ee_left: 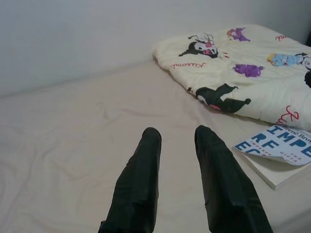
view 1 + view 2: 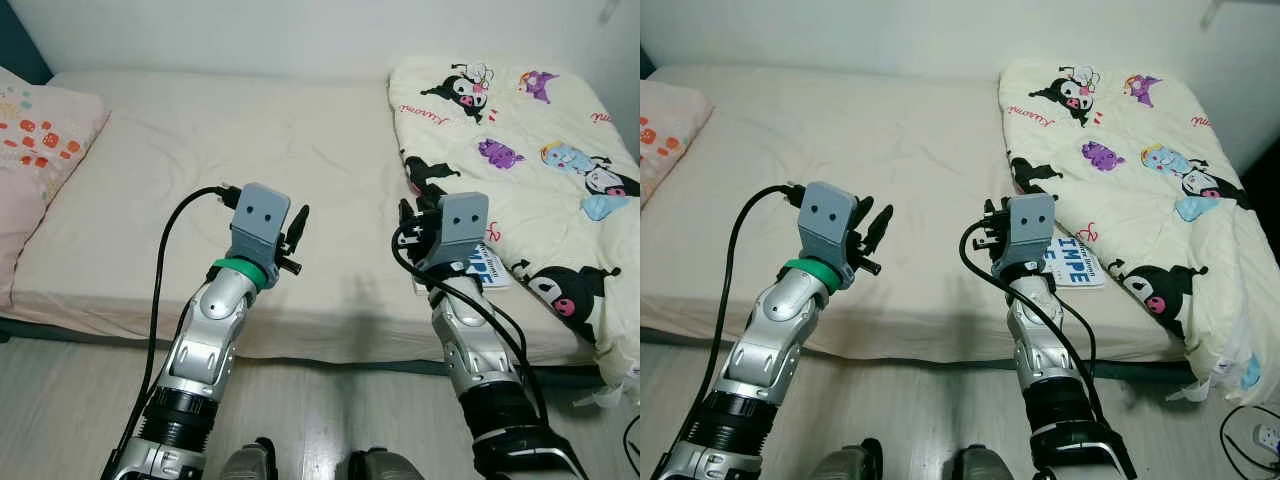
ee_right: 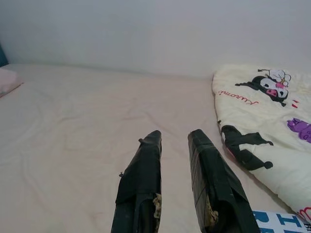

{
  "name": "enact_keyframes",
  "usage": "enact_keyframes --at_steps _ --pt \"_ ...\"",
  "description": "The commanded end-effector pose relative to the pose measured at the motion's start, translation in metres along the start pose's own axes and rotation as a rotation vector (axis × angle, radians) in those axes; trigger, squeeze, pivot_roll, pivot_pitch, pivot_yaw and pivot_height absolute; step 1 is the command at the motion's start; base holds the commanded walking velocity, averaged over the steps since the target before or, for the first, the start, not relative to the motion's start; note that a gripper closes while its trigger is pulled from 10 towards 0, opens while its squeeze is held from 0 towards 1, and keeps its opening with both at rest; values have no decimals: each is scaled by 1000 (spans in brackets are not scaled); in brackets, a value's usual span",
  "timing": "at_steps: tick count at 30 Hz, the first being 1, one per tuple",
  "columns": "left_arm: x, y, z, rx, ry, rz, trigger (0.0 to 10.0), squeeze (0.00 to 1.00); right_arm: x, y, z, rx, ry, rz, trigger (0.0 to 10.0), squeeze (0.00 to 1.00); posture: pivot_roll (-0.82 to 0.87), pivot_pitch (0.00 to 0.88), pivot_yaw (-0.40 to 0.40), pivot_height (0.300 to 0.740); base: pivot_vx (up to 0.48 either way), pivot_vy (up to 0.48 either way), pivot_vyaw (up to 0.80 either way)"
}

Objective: Clean up the room

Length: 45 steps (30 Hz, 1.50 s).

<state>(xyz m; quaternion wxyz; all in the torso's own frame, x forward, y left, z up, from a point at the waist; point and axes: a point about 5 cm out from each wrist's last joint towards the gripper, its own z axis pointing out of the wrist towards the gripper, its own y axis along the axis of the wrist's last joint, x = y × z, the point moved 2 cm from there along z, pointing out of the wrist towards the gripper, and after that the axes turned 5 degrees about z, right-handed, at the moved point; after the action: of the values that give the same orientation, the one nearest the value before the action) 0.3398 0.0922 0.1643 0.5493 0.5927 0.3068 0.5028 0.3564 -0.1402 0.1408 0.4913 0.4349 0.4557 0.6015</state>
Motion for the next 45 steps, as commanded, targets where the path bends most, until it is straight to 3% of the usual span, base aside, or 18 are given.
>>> enact_keyframes --at_steps 1,15,40,45 --pt "-2 -4 -1 14 -3 8 10000 0 0 -4 -4 16 -4 6 10000 0 -58 41 67 740 0 -274 0" --pt "-2 -9 -1 45 8 11 10000 0 0 -5 -4 18 -2 6 10000 0 -60 39 66 740 217 -355 0" --pt "0 -15 -1 86 26 26 10000 0 0 -4 -5 20 5 2 10000 0 -63 42 65 740 0 0 0" --pt "-3 -25 -4 125 7 -5 10000 0 1 -6 -7 26 8 -1 10000 0 -64 47 65 740 0 0 0"
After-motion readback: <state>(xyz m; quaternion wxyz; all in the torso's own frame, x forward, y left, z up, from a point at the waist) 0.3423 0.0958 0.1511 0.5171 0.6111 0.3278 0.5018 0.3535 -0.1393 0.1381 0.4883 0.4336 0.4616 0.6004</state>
